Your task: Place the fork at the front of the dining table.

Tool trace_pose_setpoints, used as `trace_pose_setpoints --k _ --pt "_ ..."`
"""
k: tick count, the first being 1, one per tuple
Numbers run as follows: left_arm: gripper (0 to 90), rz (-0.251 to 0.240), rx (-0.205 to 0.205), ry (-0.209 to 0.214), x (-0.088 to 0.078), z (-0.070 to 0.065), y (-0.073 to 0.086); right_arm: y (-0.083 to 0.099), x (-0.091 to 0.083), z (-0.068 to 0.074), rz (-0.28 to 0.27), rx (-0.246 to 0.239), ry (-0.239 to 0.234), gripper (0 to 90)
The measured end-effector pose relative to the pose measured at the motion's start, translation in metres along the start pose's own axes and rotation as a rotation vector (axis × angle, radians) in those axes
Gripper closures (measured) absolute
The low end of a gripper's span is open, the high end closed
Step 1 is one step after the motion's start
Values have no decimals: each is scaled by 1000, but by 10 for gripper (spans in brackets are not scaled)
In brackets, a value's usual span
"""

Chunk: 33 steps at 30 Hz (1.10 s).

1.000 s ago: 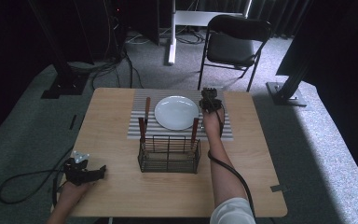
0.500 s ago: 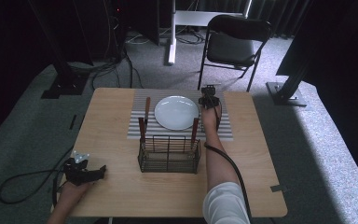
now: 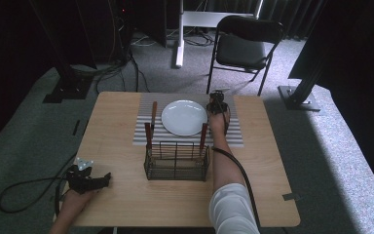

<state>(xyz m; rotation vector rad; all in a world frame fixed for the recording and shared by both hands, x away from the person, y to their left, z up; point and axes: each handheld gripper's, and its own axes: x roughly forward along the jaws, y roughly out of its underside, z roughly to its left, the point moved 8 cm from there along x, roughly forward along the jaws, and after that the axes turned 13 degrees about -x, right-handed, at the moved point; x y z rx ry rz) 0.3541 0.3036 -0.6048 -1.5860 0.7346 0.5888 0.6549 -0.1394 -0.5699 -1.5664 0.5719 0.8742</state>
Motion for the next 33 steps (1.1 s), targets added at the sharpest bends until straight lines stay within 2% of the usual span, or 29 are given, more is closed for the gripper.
trace_pose_setpoints --k 7,11,16,19,21,23,24,26,29,30,31,33 --pt "0 0 0 0 0 0 0 11 13 4 51 -14 -3 752" --pt "0 -1 -1 0 0 0 0 11 13 5 45 -36 13 751" --pt "0 0 -1 -1 0 0 0 12 13 5 41 -30 8 732" --pt "0 -1 -1 0 0 0 0 12 11 3 38 -18 2 691" --pt "0 -1 -1 0 0 0 0 11 7 2 32 -29 9 660" --pt "0 -1 -1 0 0 0 0 9 3 1 22 -36 4 602" --pt "0 -1 -1 0 0 0 0 9 3 1 22 -36 4 602" --pt "0 -1 -1 0 0 0 0 5 -5 1 5 -28 -39 522" --pt "0 0 -1 -1 0 0 0 1 -15 4 -15 -27 -69 414" --pt "0 0 -1 -1 0 0 0 1 -15 4 -15 -27 -69 414" --pt "0 -1 -1 -1 0 0 0 0 -19 7 -17 -41 -92 327" --pt "0 0 -1 -1 0 0 0 0 -24 8 -21 -42 -105 237"
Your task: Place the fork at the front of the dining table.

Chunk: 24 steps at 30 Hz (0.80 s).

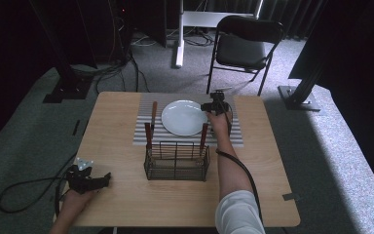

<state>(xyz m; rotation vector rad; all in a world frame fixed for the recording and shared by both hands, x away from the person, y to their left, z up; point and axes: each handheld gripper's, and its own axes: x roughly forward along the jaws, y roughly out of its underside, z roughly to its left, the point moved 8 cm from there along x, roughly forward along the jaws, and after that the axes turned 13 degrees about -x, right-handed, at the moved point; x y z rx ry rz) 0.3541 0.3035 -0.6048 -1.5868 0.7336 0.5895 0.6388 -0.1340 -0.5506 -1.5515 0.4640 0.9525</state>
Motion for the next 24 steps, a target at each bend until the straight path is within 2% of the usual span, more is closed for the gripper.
trace_pose_setpoints --k 1,2,3,5,6,9,10,12,24 --pt "0 0 0 0 0 0 0 1 -2 2 2 -1 -25 169" --pt "0 0 0 0 0 0 0 2 -4 5 2 -10 -60 140" --pt "0 0 0 0 0 0 0 2 -4 5 2 -10 -60 140" --pt "0 0 0 0 0 0 0 7 -7 8 22 -63 -46 155" --pt "0 0 0 0 0 0 0 9 -8 9 21 -71 -50 156" --pt "0 0 0 0 0 0 0 10 -10 10 9 -75 -53 160" --pt "0 0 0 0 0 0 0 13 -18 11 -33 -74 -57 163" --pt "0 0 0 0 0 0 0 15 -22 12 -53 -86 -56 163" --pt "0 0 0 0 0 0 0 36 -48 12 -108 -115 -29 163"
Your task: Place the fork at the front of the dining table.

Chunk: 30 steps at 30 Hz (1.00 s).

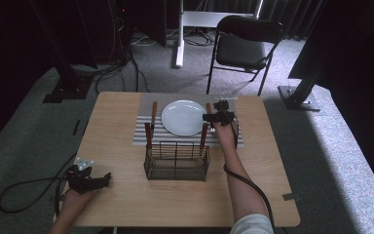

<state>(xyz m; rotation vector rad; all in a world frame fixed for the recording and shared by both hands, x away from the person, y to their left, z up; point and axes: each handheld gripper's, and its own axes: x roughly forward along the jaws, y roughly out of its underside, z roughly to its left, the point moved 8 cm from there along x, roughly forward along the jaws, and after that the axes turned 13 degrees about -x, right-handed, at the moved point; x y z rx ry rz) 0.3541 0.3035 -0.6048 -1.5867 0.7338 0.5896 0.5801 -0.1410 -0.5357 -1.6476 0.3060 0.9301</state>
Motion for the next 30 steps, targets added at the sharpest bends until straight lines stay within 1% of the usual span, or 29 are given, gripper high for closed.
trace_pose_setpoints --k 3,5,10,12,18,20,21,26,27,30 --pt "0 0 0 0 0 0 0 3 -5 0 -11 -3 -2 163" --pt "0 0 -2 -1 0 0 0 7 -11 0 -28 -4 -2 162" --pt "0 0 -2 -1 0 0 0 18 -21 2 -36 -13 2 162" --pt "0 0 -2 -1 0 0 0 22 -25 2 -51 -6 0 162" --pt "0 0 -2 -1 0 0 0 37 -34 6 -58 -25 2 162" --pt "0 0 -2 -1 0 0 0 42 -38 7 -62 -24 11 162" --pt "0 0 -2 -1 0 0 0 45 -40 7 -66 -26 6 162" --pt "0 0 -2 -1 0 0 0 58 -48 6 -69 -35 21 162" --pt "0 0 -2 -1 0 0 0 58 -48 6 -69 -35 21 162" --pt "0 0 -2 -1 0 0 0 67 -57 4 -81 -43 27 162"
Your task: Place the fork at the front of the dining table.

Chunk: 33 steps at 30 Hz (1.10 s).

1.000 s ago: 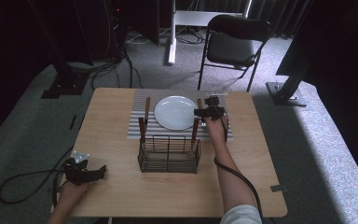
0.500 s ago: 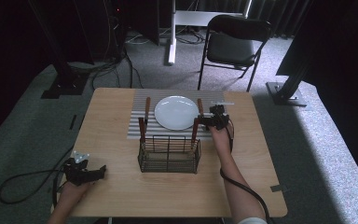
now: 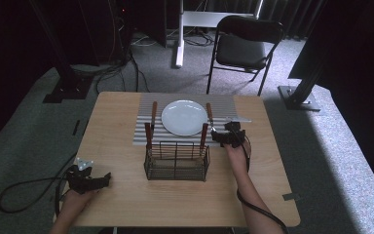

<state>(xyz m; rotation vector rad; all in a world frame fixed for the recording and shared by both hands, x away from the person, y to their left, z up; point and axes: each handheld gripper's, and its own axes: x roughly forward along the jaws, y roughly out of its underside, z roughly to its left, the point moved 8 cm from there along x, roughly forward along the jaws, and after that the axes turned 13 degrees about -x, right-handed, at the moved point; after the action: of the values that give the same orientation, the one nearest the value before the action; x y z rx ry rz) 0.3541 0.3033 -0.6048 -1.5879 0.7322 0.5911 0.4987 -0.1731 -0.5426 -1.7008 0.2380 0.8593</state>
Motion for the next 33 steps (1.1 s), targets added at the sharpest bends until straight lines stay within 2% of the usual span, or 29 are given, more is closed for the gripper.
trace_pose_setpoints --k 7,22,33 --pt "0 0 0 0 0 0 0 12 -13 -2 -17 -8 10 159" --pt "0 0 0 0 0 0 0 34 -40 -6 -47 12 20 158" --pt "0 0 0 0 0 0 0 61 -61 -12 -88 26 32 158"
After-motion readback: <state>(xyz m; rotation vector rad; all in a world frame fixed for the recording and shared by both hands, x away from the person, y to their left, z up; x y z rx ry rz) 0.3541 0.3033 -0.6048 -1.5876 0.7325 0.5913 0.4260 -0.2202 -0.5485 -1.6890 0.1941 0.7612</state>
